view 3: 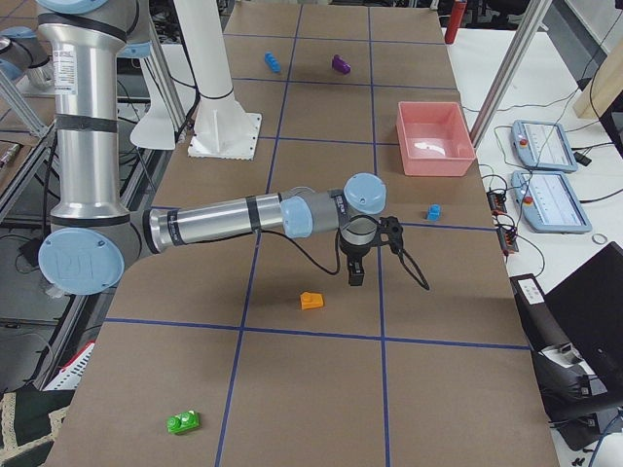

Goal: Put all blocks into box

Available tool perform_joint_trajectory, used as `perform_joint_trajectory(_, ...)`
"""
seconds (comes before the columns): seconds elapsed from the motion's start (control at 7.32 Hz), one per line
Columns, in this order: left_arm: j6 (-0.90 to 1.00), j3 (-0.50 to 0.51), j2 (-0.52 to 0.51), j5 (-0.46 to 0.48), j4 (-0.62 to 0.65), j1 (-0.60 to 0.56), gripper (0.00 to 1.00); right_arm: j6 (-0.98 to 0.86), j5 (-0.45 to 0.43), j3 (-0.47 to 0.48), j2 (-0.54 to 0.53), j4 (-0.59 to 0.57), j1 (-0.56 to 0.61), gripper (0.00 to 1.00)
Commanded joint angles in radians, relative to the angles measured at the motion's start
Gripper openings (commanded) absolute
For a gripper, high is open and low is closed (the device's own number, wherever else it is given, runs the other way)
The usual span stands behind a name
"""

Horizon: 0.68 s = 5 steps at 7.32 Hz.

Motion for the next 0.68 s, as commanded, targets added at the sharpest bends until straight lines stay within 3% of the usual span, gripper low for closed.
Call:
perform_joint_trajectory(0.0,-0.002,0.002,-0.004,-0.005,-0.016,0.001,1.0,0.024,-0.026,-0.096,-0.031,0.177,-0.116,1.0)
perform_joint_trajectory(0.55,-0.01,-0.004,-0.005,-0.005,-0.016,0.003,1.0,0.024,-0.027,-0.124,-0.069,0.16,-0.187,0.99)
